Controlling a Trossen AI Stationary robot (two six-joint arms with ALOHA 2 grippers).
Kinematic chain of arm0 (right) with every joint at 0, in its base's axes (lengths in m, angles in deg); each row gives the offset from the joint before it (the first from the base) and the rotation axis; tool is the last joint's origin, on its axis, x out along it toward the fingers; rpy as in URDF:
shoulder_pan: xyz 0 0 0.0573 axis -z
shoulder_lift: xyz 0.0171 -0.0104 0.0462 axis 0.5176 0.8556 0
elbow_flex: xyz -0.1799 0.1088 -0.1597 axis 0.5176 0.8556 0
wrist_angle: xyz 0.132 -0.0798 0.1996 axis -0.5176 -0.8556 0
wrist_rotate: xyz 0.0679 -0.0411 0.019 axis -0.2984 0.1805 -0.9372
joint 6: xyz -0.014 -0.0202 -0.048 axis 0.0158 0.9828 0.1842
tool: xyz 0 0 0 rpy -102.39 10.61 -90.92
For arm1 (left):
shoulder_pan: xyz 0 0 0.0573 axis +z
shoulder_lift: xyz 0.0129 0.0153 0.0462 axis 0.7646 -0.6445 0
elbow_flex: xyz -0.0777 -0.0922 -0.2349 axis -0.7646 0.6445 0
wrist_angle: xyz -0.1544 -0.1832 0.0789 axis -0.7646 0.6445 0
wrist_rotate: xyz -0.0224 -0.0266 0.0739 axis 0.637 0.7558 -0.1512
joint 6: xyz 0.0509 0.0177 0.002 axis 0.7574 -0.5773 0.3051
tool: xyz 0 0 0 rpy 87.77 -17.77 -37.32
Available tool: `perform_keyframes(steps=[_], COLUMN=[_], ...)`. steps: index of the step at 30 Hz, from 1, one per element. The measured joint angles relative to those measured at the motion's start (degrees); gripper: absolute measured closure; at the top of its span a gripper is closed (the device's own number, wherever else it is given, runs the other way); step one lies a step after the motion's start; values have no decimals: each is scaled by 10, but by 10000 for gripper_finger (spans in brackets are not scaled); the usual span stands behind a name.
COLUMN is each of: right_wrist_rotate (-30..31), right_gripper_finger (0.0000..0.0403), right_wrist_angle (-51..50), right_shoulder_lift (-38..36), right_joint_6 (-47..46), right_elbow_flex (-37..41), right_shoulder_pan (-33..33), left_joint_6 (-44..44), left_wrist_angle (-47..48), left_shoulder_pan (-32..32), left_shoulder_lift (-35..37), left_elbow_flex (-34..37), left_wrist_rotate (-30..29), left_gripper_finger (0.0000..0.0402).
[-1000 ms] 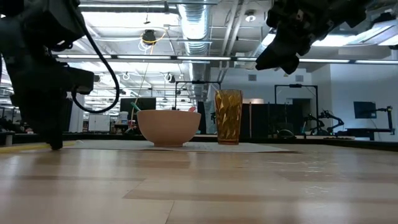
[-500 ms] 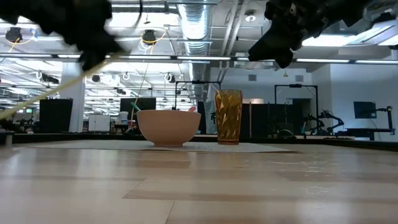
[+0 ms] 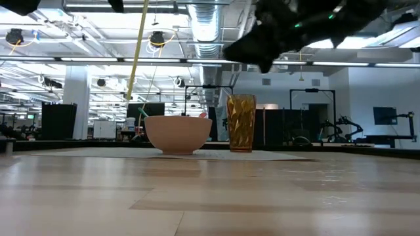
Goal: Pick & Place Utensil
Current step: Put the yellow straw into the yellow cup
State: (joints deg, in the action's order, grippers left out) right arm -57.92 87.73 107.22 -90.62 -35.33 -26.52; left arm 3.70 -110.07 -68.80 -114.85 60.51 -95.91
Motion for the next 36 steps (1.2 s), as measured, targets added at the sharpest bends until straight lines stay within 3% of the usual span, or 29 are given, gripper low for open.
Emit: perform_keyframes(steps=[3,8,13,23,30,36], right_wrist_rotate=[-13,-58,-64,-64,-63,-62], right_gripper_finger=[314,302,273,220,220,247], right_wrist_angle=[66,67,63,67,71,73], right_shoulder_lift=[59,130,189,250,287,297], right_joint_6=[18,33,66,93,89,88], right_elbow_flex=[-12,-74,-131,-213,-270,-292], right_shoulder_pan=[1,1,-11,-45,-50,-49], left_joint_6=[-4,-4,-4,-4,-4,-4], left_wrist_angle=[0,-1,-5,-5,-6,-7], left_shoulder_pan=[8,8,8,8,8,8], left_shoulder_lift=[-7,-18,-22,-25,-25,-25], left_elbow_flex=[0,0,0,0,0,0], left_wrist_rotate=[1,1,1,1,1,1], left_gripper_finger=[394,391,390,390,389,389])
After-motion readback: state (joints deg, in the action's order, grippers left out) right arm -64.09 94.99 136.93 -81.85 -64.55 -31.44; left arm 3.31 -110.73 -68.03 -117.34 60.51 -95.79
